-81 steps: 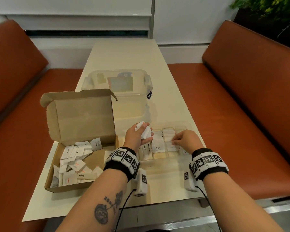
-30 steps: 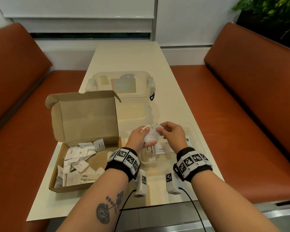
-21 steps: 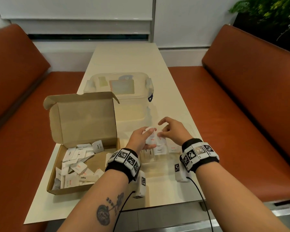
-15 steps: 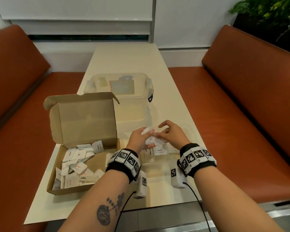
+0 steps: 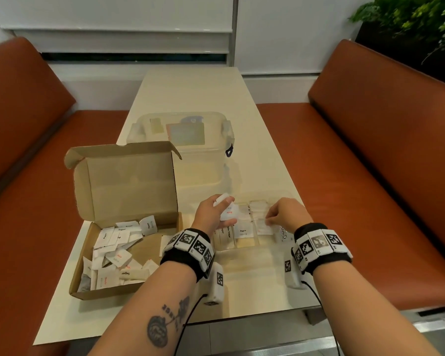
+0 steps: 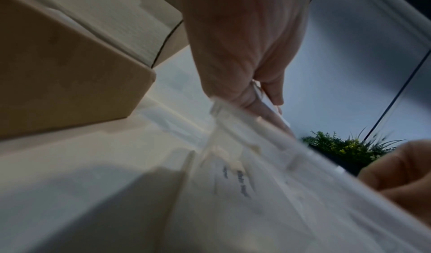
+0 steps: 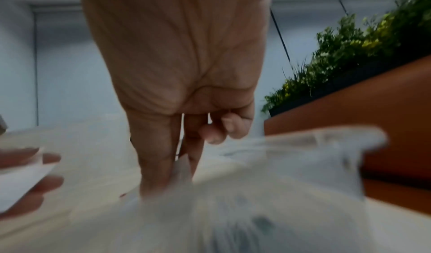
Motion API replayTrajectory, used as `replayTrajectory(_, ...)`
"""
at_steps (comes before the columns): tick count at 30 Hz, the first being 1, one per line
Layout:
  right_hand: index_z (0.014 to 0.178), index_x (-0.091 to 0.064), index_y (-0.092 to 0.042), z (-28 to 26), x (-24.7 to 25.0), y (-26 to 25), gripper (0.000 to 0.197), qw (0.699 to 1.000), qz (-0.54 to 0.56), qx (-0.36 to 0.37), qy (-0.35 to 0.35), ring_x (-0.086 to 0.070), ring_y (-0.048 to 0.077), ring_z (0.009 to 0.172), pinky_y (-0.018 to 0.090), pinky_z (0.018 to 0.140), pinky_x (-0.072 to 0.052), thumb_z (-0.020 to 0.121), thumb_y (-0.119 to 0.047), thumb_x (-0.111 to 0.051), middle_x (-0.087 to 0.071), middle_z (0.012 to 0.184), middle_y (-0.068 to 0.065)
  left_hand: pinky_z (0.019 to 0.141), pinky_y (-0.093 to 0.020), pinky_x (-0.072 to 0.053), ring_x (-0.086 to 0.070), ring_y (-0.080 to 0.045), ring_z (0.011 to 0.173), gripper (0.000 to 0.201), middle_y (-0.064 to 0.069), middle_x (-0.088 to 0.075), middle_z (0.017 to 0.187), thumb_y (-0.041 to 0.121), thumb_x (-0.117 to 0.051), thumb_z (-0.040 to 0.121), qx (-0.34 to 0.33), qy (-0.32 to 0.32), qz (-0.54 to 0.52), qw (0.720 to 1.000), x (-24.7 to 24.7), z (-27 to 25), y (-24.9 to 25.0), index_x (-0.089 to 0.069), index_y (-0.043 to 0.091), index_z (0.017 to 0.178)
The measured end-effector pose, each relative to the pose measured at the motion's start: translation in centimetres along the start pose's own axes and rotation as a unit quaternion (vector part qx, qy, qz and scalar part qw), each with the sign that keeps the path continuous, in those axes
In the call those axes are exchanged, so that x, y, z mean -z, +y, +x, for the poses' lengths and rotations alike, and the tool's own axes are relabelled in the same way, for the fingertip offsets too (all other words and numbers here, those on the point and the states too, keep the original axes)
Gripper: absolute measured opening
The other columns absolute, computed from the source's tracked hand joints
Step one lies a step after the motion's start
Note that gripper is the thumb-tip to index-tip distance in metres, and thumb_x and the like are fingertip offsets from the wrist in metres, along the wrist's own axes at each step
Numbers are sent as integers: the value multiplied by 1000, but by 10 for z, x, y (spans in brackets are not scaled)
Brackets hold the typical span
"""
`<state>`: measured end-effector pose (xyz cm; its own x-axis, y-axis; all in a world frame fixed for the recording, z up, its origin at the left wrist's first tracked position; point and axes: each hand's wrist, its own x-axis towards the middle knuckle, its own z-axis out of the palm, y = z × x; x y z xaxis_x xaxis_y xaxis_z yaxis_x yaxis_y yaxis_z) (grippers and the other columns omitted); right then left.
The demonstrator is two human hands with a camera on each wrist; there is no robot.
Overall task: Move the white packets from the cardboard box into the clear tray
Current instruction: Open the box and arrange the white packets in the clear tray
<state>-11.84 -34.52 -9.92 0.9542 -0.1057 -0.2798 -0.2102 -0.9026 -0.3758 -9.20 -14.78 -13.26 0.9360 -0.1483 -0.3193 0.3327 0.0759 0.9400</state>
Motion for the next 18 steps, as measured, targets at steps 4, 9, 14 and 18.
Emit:
replayTrajectory(4, 88, -76, -16, 1, -16, 1, 8, 1000, 4, 15, -4, -62, 12, 83, 23, 75, -47, 82, -21, -72, -72, 93, 0, 86, -52, -54, -54, -40, 114, 16, -17, -54, 112, 15, -64, 89, 8, -2, -15, 1000, 0, -1, 2, -66, 7, 103)
replayTrajectory(9, 83, -66, -18, -2, -22, 7, 10, 998, -4, 46, 37, -52, 13, 74, 25, 65, -42, 77, -18, -74, -58, 84, -3, 70, -37, -60, -55, -38, 112, 9, -18, -52, 114, 15, -61, 91, 23, -5, -40, 999, -3, -3, 4, -67, 9, 96)
replayTrajectory(14, 71, -48, -17, -3, -30, 8, 24, 998, -7, 49, 50, -50, 16, 73, 24, 63, -37, 77, -12, -72, -53, 84, 0, 65, -33, -61, -55, -36, 109, 9, -16, -52, 112, 15, -60, 93, 24, -2, -45, 999, -3, -4, 5, -67, 10, 95)
replayTrajectory(18, 73, -52, -16, 0, -33, 8, 20, 997, -2, 46, 60, -49, 15, 75, 23, 67, -35, 79, -12, -70, -50, 85, -1, 67, -34, -61, -55, -37, 110, 9, -16, -52, 112, 15, -60, 92, 24, -2, -44, 999, -4, -5, 5, -68, 11, 94)
